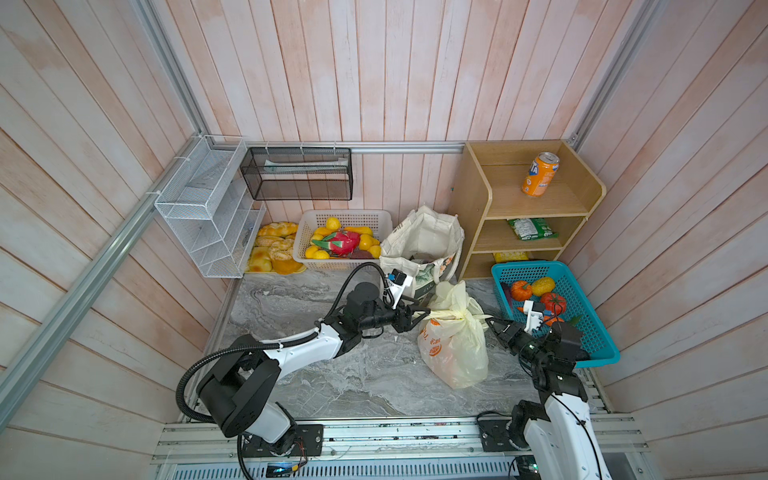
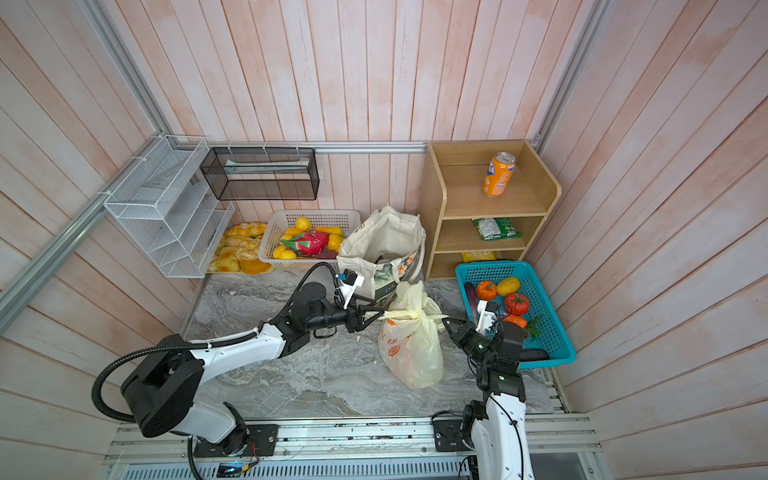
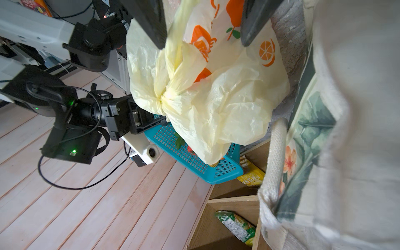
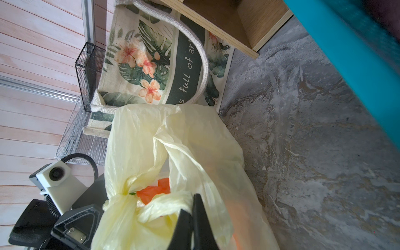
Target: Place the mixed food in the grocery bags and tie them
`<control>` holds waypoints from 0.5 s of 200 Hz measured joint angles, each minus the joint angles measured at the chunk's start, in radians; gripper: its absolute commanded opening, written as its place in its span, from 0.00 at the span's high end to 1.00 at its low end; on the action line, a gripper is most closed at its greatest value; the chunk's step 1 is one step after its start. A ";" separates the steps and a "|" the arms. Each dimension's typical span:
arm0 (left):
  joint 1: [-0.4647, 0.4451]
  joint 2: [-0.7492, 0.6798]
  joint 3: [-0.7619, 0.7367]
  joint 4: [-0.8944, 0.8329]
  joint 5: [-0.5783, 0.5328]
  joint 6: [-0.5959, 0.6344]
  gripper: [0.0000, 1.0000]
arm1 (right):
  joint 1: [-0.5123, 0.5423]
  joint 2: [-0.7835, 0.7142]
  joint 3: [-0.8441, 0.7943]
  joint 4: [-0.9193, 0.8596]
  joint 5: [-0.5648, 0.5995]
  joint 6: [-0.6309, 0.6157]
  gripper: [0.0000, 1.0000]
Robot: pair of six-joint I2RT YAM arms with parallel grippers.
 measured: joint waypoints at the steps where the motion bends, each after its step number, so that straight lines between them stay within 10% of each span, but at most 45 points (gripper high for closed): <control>1: -0.001 0.002 0.001 0.000 0.001 0.000 0.44 | 0.000 0.000 0.000 0.000 0.000 0.000 1.00; 22: -0.018 0.031 0.018 0.001 0.026 0.003 0.52 | 0.007 0.011 0.013 0.001 -0.005 0.000 1.00; 44: -0.029 0.045 0.024 -0.002 0.053 0.007 1.00 | 0.027 0.022 0.023 0.010 -0.004 0.004 1.00; 100: -0.027 -0.020 0.000 -0.046 0.017 0.030 1.00 | 0.109 0.037 0.060 0.014 0.079 0.015 1.00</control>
